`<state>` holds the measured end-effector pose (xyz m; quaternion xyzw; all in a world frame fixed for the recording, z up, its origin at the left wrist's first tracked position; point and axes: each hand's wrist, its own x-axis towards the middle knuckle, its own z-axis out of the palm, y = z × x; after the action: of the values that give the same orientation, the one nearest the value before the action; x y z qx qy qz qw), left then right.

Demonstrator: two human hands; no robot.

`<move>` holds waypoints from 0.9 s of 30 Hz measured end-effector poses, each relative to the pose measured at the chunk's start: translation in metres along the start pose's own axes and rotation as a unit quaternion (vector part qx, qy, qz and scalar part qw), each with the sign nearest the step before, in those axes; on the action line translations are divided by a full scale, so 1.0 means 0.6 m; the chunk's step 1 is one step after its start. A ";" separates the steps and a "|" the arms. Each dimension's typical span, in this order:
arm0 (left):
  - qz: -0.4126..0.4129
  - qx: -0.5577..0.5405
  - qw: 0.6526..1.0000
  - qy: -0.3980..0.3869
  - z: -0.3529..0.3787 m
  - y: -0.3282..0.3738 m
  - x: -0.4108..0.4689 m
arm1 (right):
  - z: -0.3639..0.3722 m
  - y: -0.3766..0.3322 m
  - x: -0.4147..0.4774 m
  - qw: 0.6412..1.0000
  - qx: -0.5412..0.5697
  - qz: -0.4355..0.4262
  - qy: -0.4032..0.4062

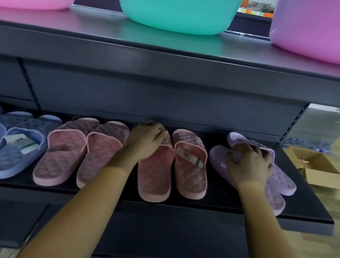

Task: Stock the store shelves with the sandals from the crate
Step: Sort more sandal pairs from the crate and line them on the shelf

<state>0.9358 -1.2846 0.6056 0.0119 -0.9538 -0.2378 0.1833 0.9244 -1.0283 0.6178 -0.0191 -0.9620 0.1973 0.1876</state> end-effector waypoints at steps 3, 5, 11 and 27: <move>-0.004 -0.014 0.999 0.048 0.003 -0.009 -0.046 | 0.029 -0.011 -0.019 0.994 0.068 -0.085 0.006; -0.007 -0.012 0.998 0.064 0.011 -0.012 -0.070 | 0.046 -0.017 -0.033 0.987 0.113 -0.108 -0.033; -0.104 -0.026 0.994 -0.009 0.028 0.009 -0.136 | 0.073 -0.026 -0.078 0.967 0.185 -0.124 -0.121; -0.167 -0.068 0.984 0.003 0.030 0.018 -0.182 | 0.098 -0.057 -0.113 0.973 0.133 -0.075 -0.175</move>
<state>1.0321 -1.2548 0.5583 0.1590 -0.9193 -0.3297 0.1445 0.9668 -1.0895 0.5568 0.1127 -0.9439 0.3088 0.0318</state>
